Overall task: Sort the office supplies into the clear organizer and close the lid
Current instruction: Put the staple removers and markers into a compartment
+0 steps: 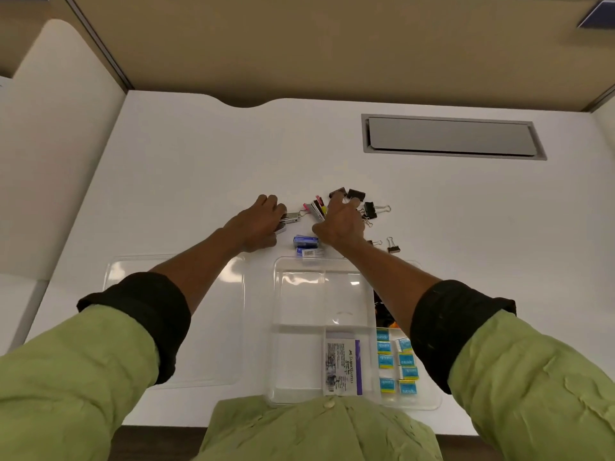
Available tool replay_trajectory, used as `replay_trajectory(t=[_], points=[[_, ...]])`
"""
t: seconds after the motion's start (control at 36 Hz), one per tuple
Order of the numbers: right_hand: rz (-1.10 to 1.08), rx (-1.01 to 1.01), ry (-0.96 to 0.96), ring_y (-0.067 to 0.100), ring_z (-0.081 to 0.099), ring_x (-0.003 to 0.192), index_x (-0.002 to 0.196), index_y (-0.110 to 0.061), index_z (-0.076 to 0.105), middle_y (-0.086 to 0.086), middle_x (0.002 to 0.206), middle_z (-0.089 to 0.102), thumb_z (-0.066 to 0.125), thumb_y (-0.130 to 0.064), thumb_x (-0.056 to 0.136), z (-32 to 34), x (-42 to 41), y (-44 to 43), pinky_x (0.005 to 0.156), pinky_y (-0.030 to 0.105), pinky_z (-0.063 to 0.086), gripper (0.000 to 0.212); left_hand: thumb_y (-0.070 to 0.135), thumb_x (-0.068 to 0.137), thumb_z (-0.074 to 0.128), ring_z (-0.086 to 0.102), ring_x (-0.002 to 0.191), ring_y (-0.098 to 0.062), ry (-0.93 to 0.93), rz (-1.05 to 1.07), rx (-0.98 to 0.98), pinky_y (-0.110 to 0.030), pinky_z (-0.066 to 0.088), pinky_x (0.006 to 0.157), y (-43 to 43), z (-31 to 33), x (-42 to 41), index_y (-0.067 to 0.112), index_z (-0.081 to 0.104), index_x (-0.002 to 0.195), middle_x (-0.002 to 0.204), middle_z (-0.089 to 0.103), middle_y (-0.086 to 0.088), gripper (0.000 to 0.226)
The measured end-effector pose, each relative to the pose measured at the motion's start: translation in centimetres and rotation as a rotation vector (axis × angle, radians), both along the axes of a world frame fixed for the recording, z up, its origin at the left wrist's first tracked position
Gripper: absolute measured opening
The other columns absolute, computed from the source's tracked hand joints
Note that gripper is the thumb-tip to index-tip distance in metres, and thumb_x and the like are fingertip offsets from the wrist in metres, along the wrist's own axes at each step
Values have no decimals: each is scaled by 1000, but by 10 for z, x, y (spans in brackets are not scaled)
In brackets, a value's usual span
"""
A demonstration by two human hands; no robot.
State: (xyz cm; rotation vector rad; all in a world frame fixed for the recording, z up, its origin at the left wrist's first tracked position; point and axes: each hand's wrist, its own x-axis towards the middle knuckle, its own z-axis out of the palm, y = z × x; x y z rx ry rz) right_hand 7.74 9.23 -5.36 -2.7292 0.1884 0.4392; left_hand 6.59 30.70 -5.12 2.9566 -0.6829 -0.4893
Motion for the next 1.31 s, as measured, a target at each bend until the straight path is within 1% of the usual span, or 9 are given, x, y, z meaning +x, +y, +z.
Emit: replay_trajectory(t=[0.14, 0.28, 0.56, 0.78, 0.89, 1.03, 1.17, 1.25, 1.31], points=[[23, 132, -25, 29, 61, 91, 121, -9, 49, 19, 119, 53, 64, -4, 83, -11, -4, -7, 67, 34, 46, 41, 17, 89, 66, 46, 106, -31, -45, -7, -33, -46, 51, 79, 4, -6, -3, 2, 55, 125, 118, 51, -16, 41], [63, 189, -82, 31, 60, 89, 114, -12, 54, 16, 109, 58, 59, -16, 93, -16, -4, -17, 67, 36, 46, 22, 3, 90, 58, 47, 112, -35, -88, 22, -51, -46, 51, 83, 6, -13, -11, -3, 54, 132, 124, 50, -20, 42], [12, 356, -150, 20, 61, 83, 124, -21, 56, 1, 100, 65, 64, -25, 96, 9, -22, -44, 70, 35, 50, 29, -5, 90, 50, 54, 104, -40, -210, 149, -86, -49, 51, 70, -2, -22, -27, -3, 55, 124, 118, 54, -22, 34], [-186, 688, -143, 12, 53, 71, 102, -20, 68, 0, 85, 65, 66, -33, 95, 55, -61, -61, 63, 27, 41, 15, 16, 99, 52, 66, 97, -43, -202, 724, -468, -50, 55, 83, -7, 9, -20, 1, 53, 119, 118, 61, -22, 26], [-244, 913, -43, 13, 49, 63, 102, -22, 70, 11, 79, 64, 66, -29, 97, 90, -102, -63, 53, 25, 41, 9, 28, 97, 66, 68, 49, -16, -14, 1051, -858, -44, 64, 59, -13, 40, -35, 4, 58, 100, 90, 63, -11, 26], [-393, 1217, 94, 14, 46, 63, 111, -20, 73, 12, 92, 71, 68, -22, 96, 117, -157, -61, 48, 24, 35, 17, 43, 77, 92, 51, 56, -17, 369, 1254, -1328, -24, 49, 46, -44, 80, -84, 9, 67, 86, 71, 56, -9, 43], [-445, 1196, 80, 25, 40, 64, 105, -20, 73, 27, 88, 61, 70, -24, 94, 112, -205, -50, 47, 27, 32, 12, 56, 62, 92, 59, 59, -18, 523, 1364, -1345, -28, 54, 51, -80, 92, -144, 6, 79, 86, 84, 79, -18, 57], [-407, 1118, 39, 17, 41, 56, 99, -21, 72, 7, 63, 52, 72, -25, 93, 104, -227, -43, 47, 26, 35, 7, 67, 51, 90, 65, 68, -23, 573, 1350, -1289, -36, 57, 65, -93, 93, -169, 14, 82, 82, 92, 79, -22, 62], [-374, 1078, 0, 11, 48, 57, 98, -23, 71, -5, 65, 59, 71, -22, 94, 101, -237, -40, 52, 25, 41, 4, 68, 45, 90, 69, 70, -22, 568, 1323, -1257, -38, 58, 68, -99, 92, -179, 16, 81, 83, 82, 79, -17, 65]])
